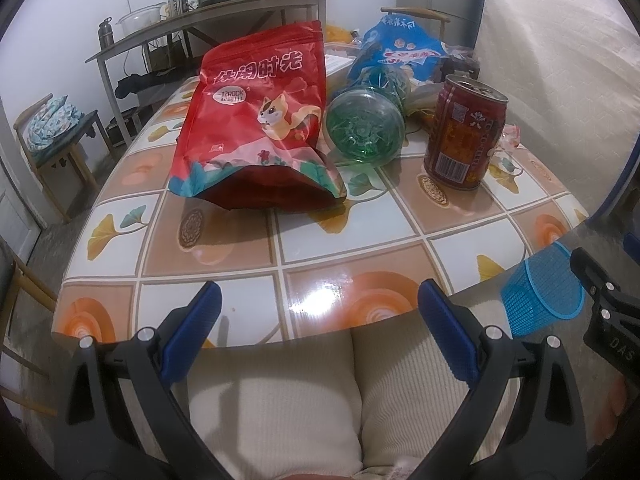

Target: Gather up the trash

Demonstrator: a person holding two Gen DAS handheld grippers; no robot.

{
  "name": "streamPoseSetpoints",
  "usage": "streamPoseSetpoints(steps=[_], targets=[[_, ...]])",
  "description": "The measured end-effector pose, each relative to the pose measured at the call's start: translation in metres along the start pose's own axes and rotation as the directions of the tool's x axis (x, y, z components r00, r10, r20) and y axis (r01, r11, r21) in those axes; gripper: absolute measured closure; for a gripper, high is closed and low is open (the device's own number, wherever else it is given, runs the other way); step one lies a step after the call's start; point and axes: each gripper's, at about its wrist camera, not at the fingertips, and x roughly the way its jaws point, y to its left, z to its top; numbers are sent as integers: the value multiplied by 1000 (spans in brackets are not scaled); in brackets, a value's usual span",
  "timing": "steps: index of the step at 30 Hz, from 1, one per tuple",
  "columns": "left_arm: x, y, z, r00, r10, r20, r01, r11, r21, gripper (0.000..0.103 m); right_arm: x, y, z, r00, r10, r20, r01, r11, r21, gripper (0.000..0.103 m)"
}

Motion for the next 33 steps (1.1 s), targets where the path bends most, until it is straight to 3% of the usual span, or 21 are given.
streamPoseSetpoints(steps=[33], targets=[[1, 4, 4, 1000, 12, 0, -12, 1000, -18, 8, 0, 0, 2, 1000, 6, 3, -6, 1000, -1, 6]])
